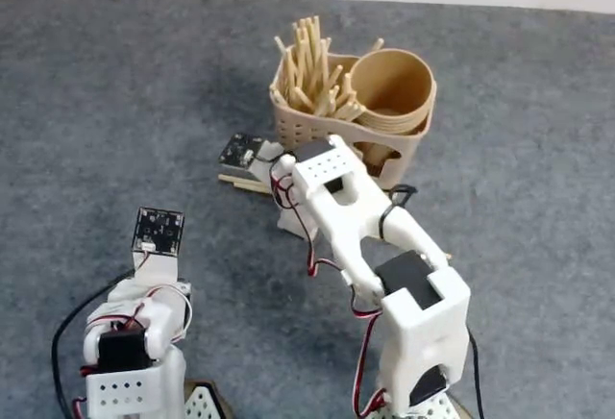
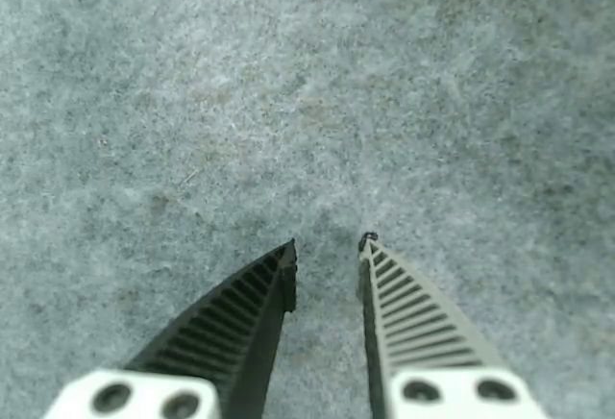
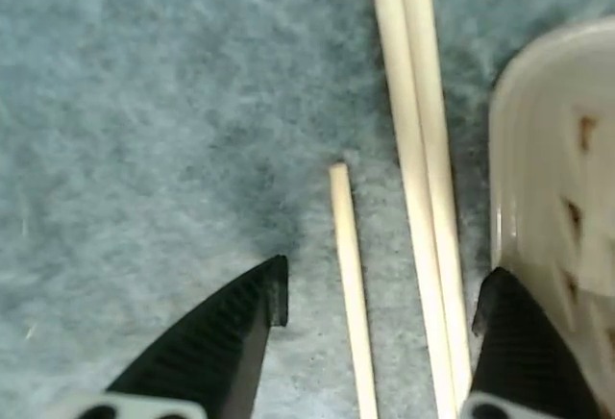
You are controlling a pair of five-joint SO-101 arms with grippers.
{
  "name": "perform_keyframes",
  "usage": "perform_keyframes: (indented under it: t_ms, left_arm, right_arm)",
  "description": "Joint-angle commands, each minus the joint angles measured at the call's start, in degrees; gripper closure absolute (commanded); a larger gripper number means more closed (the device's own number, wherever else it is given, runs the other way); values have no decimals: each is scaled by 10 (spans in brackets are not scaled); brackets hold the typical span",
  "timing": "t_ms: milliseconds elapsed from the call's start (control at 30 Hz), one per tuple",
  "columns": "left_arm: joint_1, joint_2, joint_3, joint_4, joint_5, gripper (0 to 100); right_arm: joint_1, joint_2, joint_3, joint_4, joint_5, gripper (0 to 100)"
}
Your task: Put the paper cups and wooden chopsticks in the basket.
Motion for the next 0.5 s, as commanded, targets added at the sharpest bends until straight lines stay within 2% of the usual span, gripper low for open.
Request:
perform_keyframes:
  t_ms: [0, 133, 367, 467]
  left_arm:
    - [-3, 0, 12, 3, 4, 880]
    - [-3, 0, 12, 3, 4, 880]
    - [-3, 0, 12, 3, 4, 880]
    - [-3, 0, 12, 3, 4, 880]
  right_arm:
    - [4, 3, -21, -1, 8, 793]
    - [-7, -1, 4, 7, 8, 884]
    - [-38, -1, 40, 10, 8, 892]
    - [-38, -2, 38, 10, 7, 947]
